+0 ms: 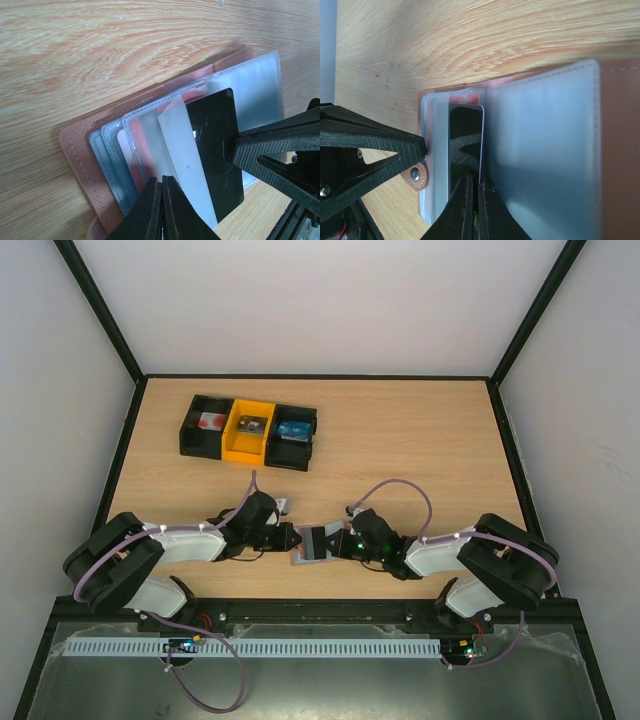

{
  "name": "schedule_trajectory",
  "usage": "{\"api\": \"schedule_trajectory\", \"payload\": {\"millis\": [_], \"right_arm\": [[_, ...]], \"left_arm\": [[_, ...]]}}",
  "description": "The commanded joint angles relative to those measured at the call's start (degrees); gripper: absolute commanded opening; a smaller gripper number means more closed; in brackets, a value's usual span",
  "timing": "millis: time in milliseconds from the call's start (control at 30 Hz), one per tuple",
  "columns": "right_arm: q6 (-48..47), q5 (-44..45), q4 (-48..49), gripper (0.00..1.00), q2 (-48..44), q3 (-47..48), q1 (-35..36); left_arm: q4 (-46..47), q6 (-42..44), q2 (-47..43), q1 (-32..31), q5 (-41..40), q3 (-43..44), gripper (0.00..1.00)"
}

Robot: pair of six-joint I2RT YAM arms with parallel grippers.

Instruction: Take the credit cards out of the card holder

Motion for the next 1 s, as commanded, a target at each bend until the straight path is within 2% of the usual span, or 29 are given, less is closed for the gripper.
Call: {"api": "schedule_trajectory", "payload": {"millis": [0, 400, 567, 867, 967], "right_arm": [[-0.91, 1.19, -1.24, 0.02, -0.89, -1.44, -0.45], [-2.23, 1.90, -1.05, 0.02, -5.16, -3.97, -0.79], [-2.58, 2.24, -2.57, 0.02, -6.87, -4.42, -0.82], [-7.98, 3.52, -4.15, 0.02, -11.83, -5.58, -0.81], [-10.99, 4.22, -5.72, 0.02, -15.44, -5.43, -0.82]], "left_arm": [[-3.51, 0.07, 0.39, -0.44, -2.37, -1.59, 0.03], [-3.75, -0.31, -0.85, -0.42, -2.70, -1.58, 0.03], [-3.74, -1.06, -1.89, -0.41, -2.45, -1.30, 0.09], [-4.84, -3.82, -7.01, -0.39, -2.45, 0.64, 0.44], [-5.54, -5.77, -10.40, -0.44, -2.88, 1.03, 0.59]]}}
